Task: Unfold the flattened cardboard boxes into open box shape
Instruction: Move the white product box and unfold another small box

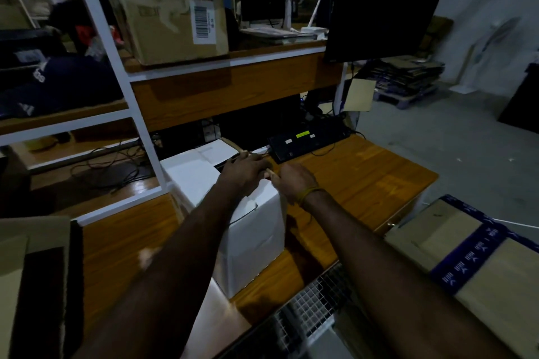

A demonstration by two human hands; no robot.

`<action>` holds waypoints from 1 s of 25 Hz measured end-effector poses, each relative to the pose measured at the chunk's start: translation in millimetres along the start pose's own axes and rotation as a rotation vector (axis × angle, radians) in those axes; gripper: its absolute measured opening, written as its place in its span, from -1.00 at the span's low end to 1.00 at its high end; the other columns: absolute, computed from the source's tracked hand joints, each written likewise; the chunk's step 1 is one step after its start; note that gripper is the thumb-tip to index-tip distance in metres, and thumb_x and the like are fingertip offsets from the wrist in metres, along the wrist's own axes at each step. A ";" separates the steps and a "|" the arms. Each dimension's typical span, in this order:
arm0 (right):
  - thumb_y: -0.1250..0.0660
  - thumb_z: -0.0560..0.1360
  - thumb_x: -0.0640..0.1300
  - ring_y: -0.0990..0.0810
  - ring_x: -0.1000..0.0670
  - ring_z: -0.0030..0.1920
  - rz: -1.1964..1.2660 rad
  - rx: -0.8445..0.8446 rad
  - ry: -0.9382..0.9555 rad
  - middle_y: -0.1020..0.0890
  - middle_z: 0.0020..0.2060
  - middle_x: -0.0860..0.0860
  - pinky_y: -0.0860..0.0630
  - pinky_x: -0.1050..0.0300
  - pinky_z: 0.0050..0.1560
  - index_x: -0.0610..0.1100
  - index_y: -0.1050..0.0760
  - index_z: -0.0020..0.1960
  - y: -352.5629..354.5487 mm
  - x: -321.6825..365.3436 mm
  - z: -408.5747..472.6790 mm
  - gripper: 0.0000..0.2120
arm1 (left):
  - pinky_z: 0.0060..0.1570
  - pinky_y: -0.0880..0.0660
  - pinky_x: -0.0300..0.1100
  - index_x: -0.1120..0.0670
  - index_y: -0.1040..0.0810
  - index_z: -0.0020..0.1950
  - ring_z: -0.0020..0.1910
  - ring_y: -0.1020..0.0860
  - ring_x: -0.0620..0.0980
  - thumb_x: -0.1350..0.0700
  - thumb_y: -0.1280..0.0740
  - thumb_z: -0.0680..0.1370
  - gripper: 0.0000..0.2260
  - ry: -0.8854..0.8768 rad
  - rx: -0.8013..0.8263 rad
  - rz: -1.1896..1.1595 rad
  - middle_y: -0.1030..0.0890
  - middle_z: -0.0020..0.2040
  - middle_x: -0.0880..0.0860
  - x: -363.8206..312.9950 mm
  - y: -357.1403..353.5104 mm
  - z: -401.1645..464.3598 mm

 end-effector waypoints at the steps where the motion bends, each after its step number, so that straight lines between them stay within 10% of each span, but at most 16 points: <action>1: -0.20 0.63 0.02 -0.47 -0.10 -0.32 0.009 0.019 0.010 -0.46 -0.41 -0.05 -0.21 0.14 -0.43 -0.10 -0.35 -0.36 -0.4 -0.4 -0.1 -0.60 | 0.20 -0.43 0.13 -0.17 -0.50 0.29 0.36 -0.38 0.13 -0.10 -0.19 0.63 -0.74 -0.007 -0.014 0.017 -0.48 0.34 -0.07 0.6 -0.3 1.1; 8: -0.21 0.63 0.02 -0.45 -0.06 -0.35 0.023 -0.034 -0.005 -0.45 -0.39 -0.03 -0.25 0.15 -0.41 -0.12 -0.45 -0.27 5.1 -3.7 -4.8 -0.64 | 0.07 -0.49 0.06 -0.16 -0.55 0.17 0.22 -0.50 0.08 -0.07 -0.25 0.59 -0.81 -0.032 -0.083 0.015 -0.57 0.21 -0.10 -3.9 7.5 4.0; 14: -0.10 0.62 -0.11 -0.53 -0.15 0.05 -0.011 -0.116 0.130 -0.53 0.11 -0.16 -0.47 -0.04 0.00 -0.12 -0.36 0.37 -10.1 28.6 -17.8 -0.66 | -0.04 -0.43 -0.06 -0.01 -0.65 0.07 0.02 -0.61 0.13 0.00 -0.36 0.51 -0.82 0.043 -0.253 -0.077 -0.63 0.15 0.02 1.5 30.8 -17.4; 18: -0.05 0.61 -0.05 -0.18 -0.16 0.51 -0.154 -0.053 0.233 -0.24 0.50 -0.15 -0.10 -0.22 0.50 -0.07 -0.14 0.55 -17.8 36.6 -18.9 -0.49 | 0.26 -0.34 0.19 -0.02 -0.65 0.02 0.00 -0.62 0.15 -0.06 -0.29 0.57 -0.81 0.360 -0.292 0.038 -0.63 0.03 0.05 19.6 35.2 -29.8; 25: 0.02 0.64 -0.01 -0.10 -0.19 0.55 -0.340 0.088 0.527 -0.24 0.51 -0.17 0.08 -0.34 0.50 -0.04 -0.25 0.51 -32.2 69.9 -27.0 -0.54 | 0.32 -0.23 0.34 0.05 -0.60 0.12 0.23 -0.47 0.21 0.03 -0.35 0.51 -0.78 0.681 -0.194 -0.061 -0.54 0.15 0.15 39.3 39.5 -47.4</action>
Point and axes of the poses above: each hand's wrist, its own z-axis towards the middle knuckle, its own y-axis out of the back of the hand, x = y × z, the point moved 7 cm from there along z, towards the middle knuckle
